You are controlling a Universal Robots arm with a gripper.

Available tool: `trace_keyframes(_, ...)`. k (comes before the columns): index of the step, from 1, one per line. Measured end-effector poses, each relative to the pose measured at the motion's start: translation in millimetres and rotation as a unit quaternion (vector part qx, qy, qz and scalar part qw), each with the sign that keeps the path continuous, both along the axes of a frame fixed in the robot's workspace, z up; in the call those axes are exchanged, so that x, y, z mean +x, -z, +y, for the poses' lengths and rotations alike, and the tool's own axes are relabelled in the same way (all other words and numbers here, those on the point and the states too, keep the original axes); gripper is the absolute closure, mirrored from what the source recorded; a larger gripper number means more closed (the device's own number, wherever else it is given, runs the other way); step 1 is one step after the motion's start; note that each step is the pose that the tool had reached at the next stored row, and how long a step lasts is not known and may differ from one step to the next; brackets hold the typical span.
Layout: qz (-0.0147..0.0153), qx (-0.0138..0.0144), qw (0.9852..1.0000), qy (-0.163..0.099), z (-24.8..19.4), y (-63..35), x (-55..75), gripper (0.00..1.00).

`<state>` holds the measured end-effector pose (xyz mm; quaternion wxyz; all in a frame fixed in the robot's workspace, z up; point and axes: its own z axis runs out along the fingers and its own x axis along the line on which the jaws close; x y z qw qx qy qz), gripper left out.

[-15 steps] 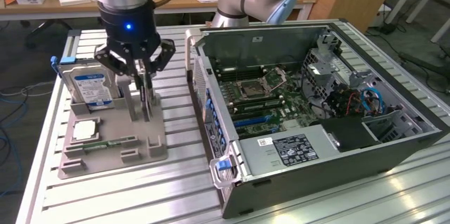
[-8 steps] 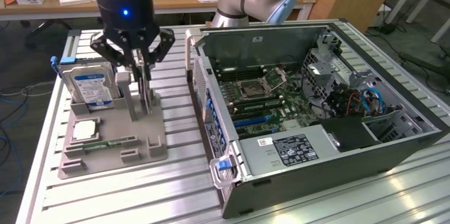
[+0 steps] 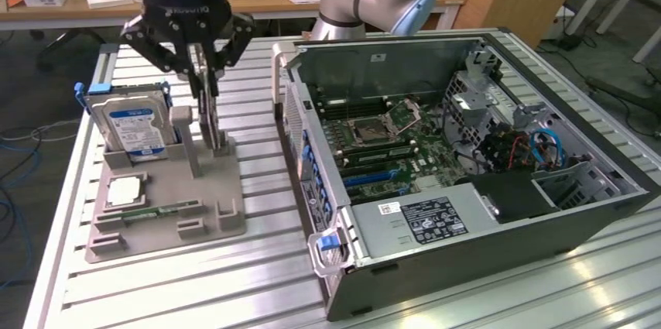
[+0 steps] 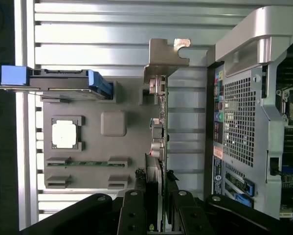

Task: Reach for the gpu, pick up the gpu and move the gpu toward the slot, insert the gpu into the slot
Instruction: 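Pick up the gpu and move the gpu toward the slot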

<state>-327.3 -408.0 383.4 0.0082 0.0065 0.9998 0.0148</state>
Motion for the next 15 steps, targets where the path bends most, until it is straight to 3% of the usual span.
trace_keyframes(11, 0.0000, 0.0000, 1.0000, 0.000, 0.0, -50.2, 0.3, 0.74)
trace_keyframes(15, 0.0000, 0.0001, 1.0000, 0.001, 0.0, -54.7, 9.3, 0.74)
